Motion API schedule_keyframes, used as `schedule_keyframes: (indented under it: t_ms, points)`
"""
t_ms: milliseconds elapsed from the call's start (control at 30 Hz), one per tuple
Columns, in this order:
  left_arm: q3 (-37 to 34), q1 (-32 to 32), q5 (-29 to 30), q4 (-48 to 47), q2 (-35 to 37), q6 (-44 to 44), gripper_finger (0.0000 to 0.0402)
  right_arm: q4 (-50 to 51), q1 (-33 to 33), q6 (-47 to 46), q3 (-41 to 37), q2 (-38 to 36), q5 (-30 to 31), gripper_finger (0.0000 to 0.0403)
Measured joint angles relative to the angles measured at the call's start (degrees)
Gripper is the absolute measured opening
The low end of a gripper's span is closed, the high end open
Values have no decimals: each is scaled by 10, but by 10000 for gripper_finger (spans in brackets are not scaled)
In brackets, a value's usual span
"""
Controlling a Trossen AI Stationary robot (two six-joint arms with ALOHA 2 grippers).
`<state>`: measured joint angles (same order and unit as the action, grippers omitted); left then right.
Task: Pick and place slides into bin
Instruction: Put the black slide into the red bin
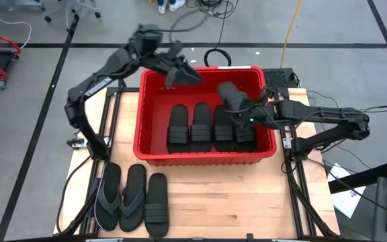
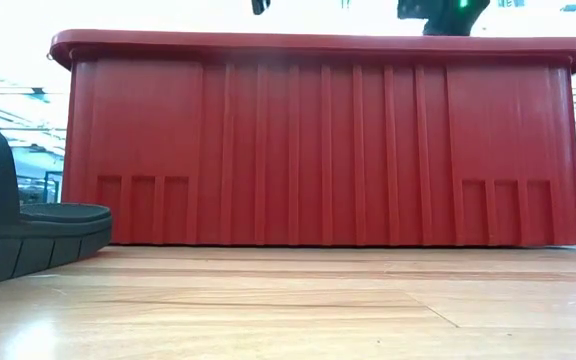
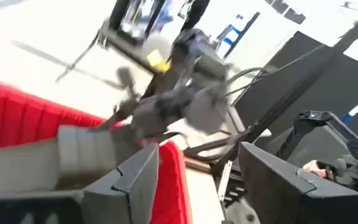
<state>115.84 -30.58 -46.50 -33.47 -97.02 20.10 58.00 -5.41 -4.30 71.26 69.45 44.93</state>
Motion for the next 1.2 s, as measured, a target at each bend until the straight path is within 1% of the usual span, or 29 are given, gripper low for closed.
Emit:
schedule_keyframes:
  t_ms: [100,200,367,467,667,767,833,933,1000,1200]
  points:
    - [1,-9,1,0,28,-16,220,-1,11,-56,4,15,-5,2]
    - [1,-14,6,-6,45,-28,220,37,19,-140,2,48,-36,2]
    - [1,-27,16,-31,80,-31,221,85,21,-261,4,95,-43,2]
    - [1,-37,21,-53,94,-38,220,111,21,-300,1,122,-49,2]
    - [0,-50,19,-98,117,-71,219,175,27,-377,2,147,-88,2]
    - [0,-56,17,-117,118,-91,219,197,31,-402,2,150,-94,2]
    - [0,-60,8,-128,117,-93,219,207,32,-411,2,150,-117,1]
    - [0,-65,-9,-140,117,-95,219,193,32,-395,2,150,-154,6]
    - [0,-66,-13,-145,117,-95,218,179,32,-376,2,145,-176,21]
    - [0,-65,-17,-148,117,-106,218,137,30,-319,2,125,-289,89]
